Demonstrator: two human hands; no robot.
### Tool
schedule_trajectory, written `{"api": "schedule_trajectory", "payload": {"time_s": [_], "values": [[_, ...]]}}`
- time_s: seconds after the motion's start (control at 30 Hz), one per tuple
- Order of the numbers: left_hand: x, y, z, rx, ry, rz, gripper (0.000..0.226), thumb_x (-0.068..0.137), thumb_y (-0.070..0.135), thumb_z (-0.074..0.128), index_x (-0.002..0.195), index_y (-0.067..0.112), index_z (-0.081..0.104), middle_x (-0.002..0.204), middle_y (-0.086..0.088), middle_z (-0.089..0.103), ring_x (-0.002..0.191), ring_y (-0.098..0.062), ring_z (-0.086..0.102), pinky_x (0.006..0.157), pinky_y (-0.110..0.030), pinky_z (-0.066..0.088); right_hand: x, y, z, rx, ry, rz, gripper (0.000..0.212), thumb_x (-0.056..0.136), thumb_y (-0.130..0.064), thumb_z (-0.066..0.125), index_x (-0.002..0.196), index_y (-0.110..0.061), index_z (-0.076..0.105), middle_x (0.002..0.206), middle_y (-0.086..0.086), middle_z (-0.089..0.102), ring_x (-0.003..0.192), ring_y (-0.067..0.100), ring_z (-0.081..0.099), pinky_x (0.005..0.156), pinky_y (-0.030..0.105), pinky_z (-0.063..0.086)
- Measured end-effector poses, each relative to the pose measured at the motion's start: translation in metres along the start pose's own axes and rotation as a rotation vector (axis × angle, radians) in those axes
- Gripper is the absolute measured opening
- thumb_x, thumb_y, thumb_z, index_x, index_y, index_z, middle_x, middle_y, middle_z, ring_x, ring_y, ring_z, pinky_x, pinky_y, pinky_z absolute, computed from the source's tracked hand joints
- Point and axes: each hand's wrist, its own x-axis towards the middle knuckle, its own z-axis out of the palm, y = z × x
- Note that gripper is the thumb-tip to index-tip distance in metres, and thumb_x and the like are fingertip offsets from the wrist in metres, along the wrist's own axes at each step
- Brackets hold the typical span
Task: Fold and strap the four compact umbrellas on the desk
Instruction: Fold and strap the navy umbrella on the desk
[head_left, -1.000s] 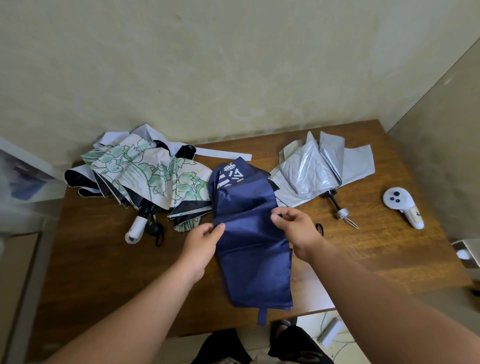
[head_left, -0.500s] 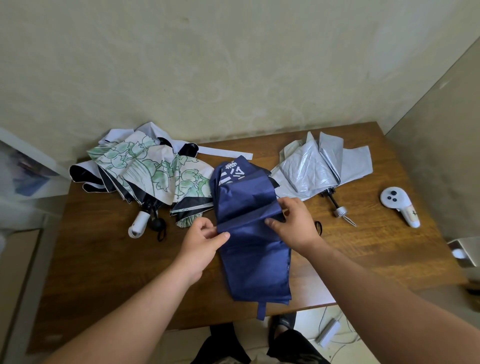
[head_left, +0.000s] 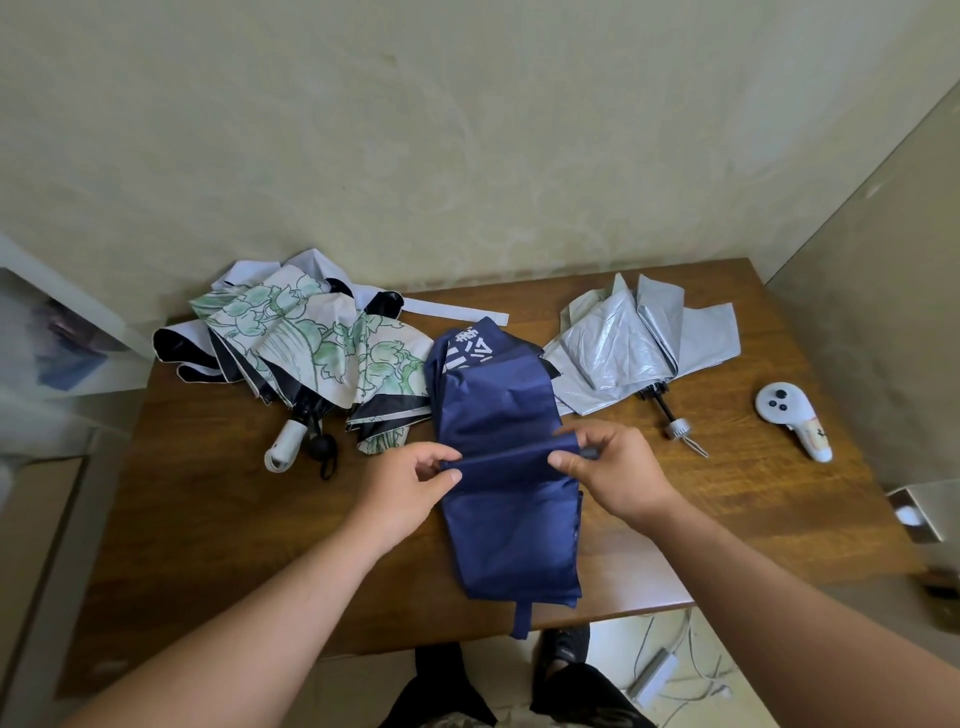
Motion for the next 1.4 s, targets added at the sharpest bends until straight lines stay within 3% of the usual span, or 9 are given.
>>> {"api": "schedule_trajectory", "payload": {"time_s": [0.17, 0.27, 0.43, 0.6, 0.8, 0.93, 1.03, 1.17, 1.4], "values": [[-0.016, -0.002, 0.007, -0.332, -0.017, -0.105, 0.027, 0.087, 0.018, 0.084, 0.109, 0.031, 0.079, 0.105, 0.019, 0.076, 0.099, 0.013, 0.067, 0.091, -0.016, 0.053, -0.027, 0.021, 0.004, 0.045, 0.046, 0.031, 0.010, 0.082, -0.010, 0.087, 0.082, -0.006, 0.078, 0.125, -0.011, 0.064, 0.112, 0.000, 0.063, 0.085, 0.009, 0.045], [-0.022, -0.002, 0.012, -0.517, 0.058, -0.216, 0.023, 0.090, 0.008, 0.080, 0.106, 0.023, 0.078, 0.104, 0.008, 0.078, 0.096, 0.000, 0.072, 0.083, -0.018, 0.055, -0.035, 0.023, 0.008, 0.083, 0.098, 0.036, 0.008, 0.082, -0.006, 0.086, 0.081, -0.007, 0.079, 0.124, -0.009, 0.064, 0.110, -0.003, 0.062, 0.089, 0.015, 0.045], [-0.023, -0.004, 0.013, -0.511, 0.028, -0.204, 0.031, 0.090, 0.005, 0.079, 0.112, 0.027, 0.078, 0.106, 0.007, 0.077, 0.101, -0.006, 0.071, 0.085, -0.022, 0.055, -0.037, 0.015, 0.010, 0.055, 0.108, 0.039, 0.012, 0.085, -0.009, 0.085, 0.079, -0.006, 0.075, 0.119, -0.015, 0.072, 0.110, -0.001, 0.067, 0.098, 0.032, 0.052], [-0.020, -0.006, 0.010, -0.281, 0.029, -0.088, 0.034, 0.083, 0.005, 0.085, 0.103, 0.031, 0.078, 0.094, 0.006, 0.076, 0.089, -0.011, 0.069, 0.074, -0.019, 0.056, -0.038, 0.001, 0.006, 0.138, 0.082, 0.125, 0.006, 0.087, -0.011, 0.084, 0.087, -0.015, 0.078, 0.094, -0.001, 0.080, 0.090, 0.018, 0.076, 0.085, 0.042, 0.063], [-0.023, -0.016, 0.004, -0.031, 0.011, 0.063, 0.016, 0.082, 0.018, 0.087, 0.084, 0.033, 0.080, 0.090, 0.013, 0.073, 0.084, -0.001, 0.065, 0.073, -0.012, 0.052, -0.048, 0.007, 0.002, 0.094, 0.046, 0.128, 0.032, 0.076, -0.003, 0.090, 0.082, -0.010, 0.060, 0.080, 0.008, 0.069, 0.073, 0.017, 0.063, 0.072, 0.035, 0.055], [-0.036, -0.033, 0.005, 0.236, -0.101, 0.272, 0.015, 0.081, 0.023, 0.087, 0.083, 0.036, 0.081, 0.101, 0.025, 0.070, 0.100, 0.007, 0.061, 0.089, -0.004, 0.037, -0.067, 0.021, 0.001, -0.276, -0.104, 0.017, 0.037, 0.077, -0.009, 0.089, 0.095, -0.034, 0.070, 0.087, -0.012, 0.071, 0.087, -0.001, 0.061, 0.078, 0.012, 0.045], [-0.044, -0.045, 0.016, 0.378, -0.156, 0.413, 0.015, 0.080, 0.024, 0.088, 0.086, 0.036, 0.081, 0.101, 0.024, 0.073, 0.099, 0.001, 0.060, 0.093, -0.017, 0.045, -0.074, 0.035, 0.006, -0.594, -0.222, -0.189, 0.025, 0.080, -0.015, 0.084, 0.089, -0.037, 0.075, 0.085, -0.026, 0.067, 0.089, 0.001, 0.054, 0.083, 0.019, 0.038], [-0.046, -0.062, 0.037, 0.537, -0.209, 0.507, 0.014, 0.081, 0.026, 0.085, 0.090, 0.037, 0.080, 0.096, 0.023, 0.074, 0.091, -0.003, 0.061, 0.085, -0.027, 0.055, -0.080, 0.056, 0.018, -0.720, -0.294, -0.229, 0.017, 0.074, -0.017, 0.074, 0.082, -0.032, 0.074, 0.085, -0.018, 0.069, 0.086, 0.010, 0.057, 0.085, 0.027, 0.045], [-0.047, -0.083, 0.058, 0.743, -0.286, 0.536, 0.023, 0.082, 0.027, 0.079, 0.100, 0.041, 0.079, 0.096, 0.021, 0.075, 0.090, -0.011, 0.065, 0.078, -0.034, 0.054, -0.088, 0.075, 0.041, -0.904, -0.447, -0.080, 0.036, 0.087, -0.040, 0.055, 0.116, -0.035, 0.074, 0.116, -0.007, 0.065, 0.113, 0.023, 0.052, 0.093, 0.033, 0.041]]}}
